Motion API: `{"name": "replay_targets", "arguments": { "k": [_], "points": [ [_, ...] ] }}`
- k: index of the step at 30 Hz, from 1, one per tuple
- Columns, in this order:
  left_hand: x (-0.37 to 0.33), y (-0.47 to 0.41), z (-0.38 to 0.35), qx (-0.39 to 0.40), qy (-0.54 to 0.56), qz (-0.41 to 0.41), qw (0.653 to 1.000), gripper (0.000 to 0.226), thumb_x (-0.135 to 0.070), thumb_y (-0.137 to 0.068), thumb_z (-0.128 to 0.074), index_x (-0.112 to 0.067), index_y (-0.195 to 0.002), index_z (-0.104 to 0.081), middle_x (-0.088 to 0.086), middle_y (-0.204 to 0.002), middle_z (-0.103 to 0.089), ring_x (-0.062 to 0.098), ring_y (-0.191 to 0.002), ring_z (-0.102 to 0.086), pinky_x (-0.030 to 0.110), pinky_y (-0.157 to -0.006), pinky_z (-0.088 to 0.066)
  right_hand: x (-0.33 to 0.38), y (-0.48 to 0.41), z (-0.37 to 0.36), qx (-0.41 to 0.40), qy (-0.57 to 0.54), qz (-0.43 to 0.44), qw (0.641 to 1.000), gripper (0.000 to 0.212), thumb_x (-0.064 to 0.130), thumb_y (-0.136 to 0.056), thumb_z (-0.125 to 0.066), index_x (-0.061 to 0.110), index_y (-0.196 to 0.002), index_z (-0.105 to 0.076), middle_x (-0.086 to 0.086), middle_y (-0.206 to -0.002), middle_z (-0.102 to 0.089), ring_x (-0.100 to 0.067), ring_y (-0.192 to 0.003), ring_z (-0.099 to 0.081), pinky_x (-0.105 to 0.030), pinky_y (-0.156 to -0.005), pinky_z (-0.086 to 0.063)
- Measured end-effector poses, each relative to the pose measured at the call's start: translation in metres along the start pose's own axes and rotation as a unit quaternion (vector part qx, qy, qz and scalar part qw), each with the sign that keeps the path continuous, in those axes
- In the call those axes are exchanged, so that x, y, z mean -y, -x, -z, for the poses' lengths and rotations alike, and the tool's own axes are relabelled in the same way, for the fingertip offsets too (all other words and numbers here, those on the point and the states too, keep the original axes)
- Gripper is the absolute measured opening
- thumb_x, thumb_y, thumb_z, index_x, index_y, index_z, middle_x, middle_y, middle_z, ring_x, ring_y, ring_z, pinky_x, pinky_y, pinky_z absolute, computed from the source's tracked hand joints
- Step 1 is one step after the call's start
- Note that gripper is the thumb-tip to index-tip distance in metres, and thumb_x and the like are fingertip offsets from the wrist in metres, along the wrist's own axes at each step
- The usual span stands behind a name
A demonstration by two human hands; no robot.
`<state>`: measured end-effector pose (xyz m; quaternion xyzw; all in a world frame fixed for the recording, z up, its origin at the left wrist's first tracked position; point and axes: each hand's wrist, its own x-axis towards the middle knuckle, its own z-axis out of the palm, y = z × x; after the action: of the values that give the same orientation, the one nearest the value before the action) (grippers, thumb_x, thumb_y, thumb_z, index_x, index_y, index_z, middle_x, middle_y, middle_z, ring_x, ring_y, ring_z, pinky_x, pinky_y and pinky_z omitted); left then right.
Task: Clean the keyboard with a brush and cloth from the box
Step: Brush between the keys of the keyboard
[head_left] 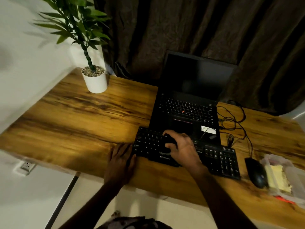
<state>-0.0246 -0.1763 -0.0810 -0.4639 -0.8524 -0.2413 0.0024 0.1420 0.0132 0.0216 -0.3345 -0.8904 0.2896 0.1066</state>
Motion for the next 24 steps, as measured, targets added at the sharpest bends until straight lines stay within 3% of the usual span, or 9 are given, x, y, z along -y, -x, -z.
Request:
{"name": "replay_targets", "arguments": {
  "k": [5, 9, 12, 17, 22, 24],
  "points": [
    [-0.001, 0.001, 0.004, 0.02, 0.003, 0.001, 1.0, 0.051, -0.044, -0.1, -0.034, -0.018, -0.139, -0.053, 0.004, -0.143, -0.053, 0.027, -0.138, -0.038, 0.052, -0.115, -0.023, 0.009, -0.008, -0.01, -0.012, -0.045, -0.023, 0.999, 0.04, 0.034, -0.091, -0.062, 0.055, -0.124, -0.051, -0.002, -0.104, -0.064, -0.023, -0.094, -0.063, -0.043, -0.081, -0.059],
    [0.0, 0.003, 0.003, 0.04, -0.003, -0.02, 0.999, 0.058, -0.046, -0.1, -0.038, -0.016, -0.149, -0.04, 0.007, -0.154, -0.04, 0.027, -0.143, -0.033, 0.054, -0.118, -0.017, 0.024, -0.009, -0.019, -0.059, -0.088, -0.042, 0.994, 0.036, 0.016, -0.092, -0.067, 0.037, -0.12, -0.061, 0.005, -0.099, -0.07, -0.009, -0.087, -0.069, -0.029, -0.077, -0.061],
    [0.005, 0.002, 0.0, 0.066, 0.002, -0.048, 0.997, 0.061, -0.047, -0.101, -0.036, -0.021, -0.155, -0.027, 0.006, -0.162, -0.023, 0.026, -0.149, -0.021, 0.055, -0.12, -0.01, 0.024, -0.004, -0.018, -0.103, -0.089, -0.073, 0.988, 0.036, 0.012, -0.092, -0.067, 0.03, -0.123, -0.061, 0.006, -0.103, -0.069, -0.011, -0.093, -0.068, -0.026, -0.079, -0.06],
    [0.008, 0.002, 0.0, 0.087, 0.005, -0.052, 0.995, 0.06, -0.047, -0.101, -0.033, -0.022, -0.155, -0.027, 0.008, -0.162, -0.023, 0.031, -0.149, -0.018, 0.058, -0.12, -0.009, -0.002, 0.018, 0.001, -0.203, -0.044, -0.149, 0.967, 0.042, 0.01, -0.087, -0.073, 0.024, -0.125, -0.062, -0.004, -0.107, -0.072, -0.019, -0.097, -0.07, -0.038, -0.082, -0.062],
    [0.006, 0.002, 0.004, 0.076, 0.029, -0.037, 0.996, 0.06, -0.047, -0.098, -0.037, -0.026, -0.154, -0.03, 0.007, -0.161, -0.025, 0.031, -0.149, -0.017, 0.056, -0.12, -0.005, -0.028, 0.044, 0.021, -0.285, -0.006, -0.188, 0.94, 0.039, 0.008, -0.09, -0.071, 0.016, -0.127, -0.063, -0.008, -0.103, -0.074, -0.018, -0.088, -0.069, -0.014, -0.068, -0.051],
    [0.006, 0.002, 0.005, 0.076, 0.031, -0.037, 0.996, 0.059, -0.047, -0.098, -0.038, -0.026, -0.153, -0.033, 0.007, -0.16, -0.027, 0.032, -0.148, -0.019, 0.057, -0.12, -0.008, -0.038, 0.051, 0.024, -0.307, -0.004, -0.19, 0.933, 0.04, 0.008, -0.09, -0.071, 0.018, -0.127, -0.062, -0.008, -0.102, -0.074, -0.019, -0.087, -0.07, -0.023, -0.07, -0.057]
  ]
}}
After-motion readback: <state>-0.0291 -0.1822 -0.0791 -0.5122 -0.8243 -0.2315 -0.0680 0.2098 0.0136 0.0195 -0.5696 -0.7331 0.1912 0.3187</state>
